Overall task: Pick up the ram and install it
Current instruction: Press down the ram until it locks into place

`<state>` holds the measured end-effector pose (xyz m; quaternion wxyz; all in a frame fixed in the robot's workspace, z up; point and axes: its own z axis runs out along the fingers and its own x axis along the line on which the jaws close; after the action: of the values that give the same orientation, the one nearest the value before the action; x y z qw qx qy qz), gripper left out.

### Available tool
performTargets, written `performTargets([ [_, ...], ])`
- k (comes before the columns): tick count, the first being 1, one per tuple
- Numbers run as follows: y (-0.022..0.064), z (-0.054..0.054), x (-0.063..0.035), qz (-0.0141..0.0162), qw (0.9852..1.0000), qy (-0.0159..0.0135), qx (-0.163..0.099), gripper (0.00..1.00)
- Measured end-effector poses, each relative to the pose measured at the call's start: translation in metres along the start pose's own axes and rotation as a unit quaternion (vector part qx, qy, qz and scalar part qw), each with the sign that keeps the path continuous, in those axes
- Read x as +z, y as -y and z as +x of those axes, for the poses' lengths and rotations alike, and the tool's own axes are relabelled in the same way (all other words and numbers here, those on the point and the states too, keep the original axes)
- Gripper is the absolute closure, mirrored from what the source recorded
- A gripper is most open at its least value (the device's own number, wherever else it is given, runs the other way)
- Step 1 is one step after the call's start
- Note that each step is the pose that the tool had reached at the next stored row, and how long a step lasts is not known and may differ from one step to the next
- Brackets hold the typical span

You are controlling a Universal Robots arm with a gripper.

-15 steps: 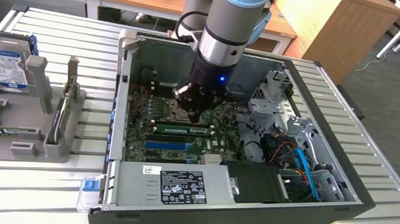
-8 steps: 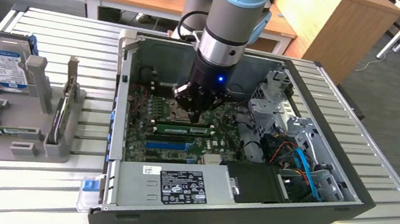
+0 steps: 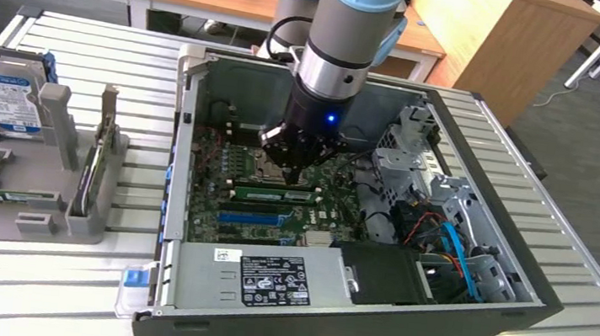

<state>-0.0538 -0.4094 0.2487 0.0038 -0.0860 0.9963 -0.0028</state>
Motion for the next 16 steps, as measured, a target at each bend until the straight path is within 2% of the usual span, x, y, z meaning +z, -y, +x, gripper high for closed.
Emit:
performTargets([
  [4,0.0000,0.0000,0.0000,0.0001,1.0000,0.0000,0.009,0.89],
  [9,0.0000,0.0000,0.0000,0.0002,0.9993,-0.0002,0.037,0.89],
  [12,0.0000,0.0000,0.0000,0.0004,0.9982,-0.0004,0.059,0.89],
  [16,0.0000,0.0000,0.0000,0.0006,0.9960,-0.0005,0.089,0.89],
])
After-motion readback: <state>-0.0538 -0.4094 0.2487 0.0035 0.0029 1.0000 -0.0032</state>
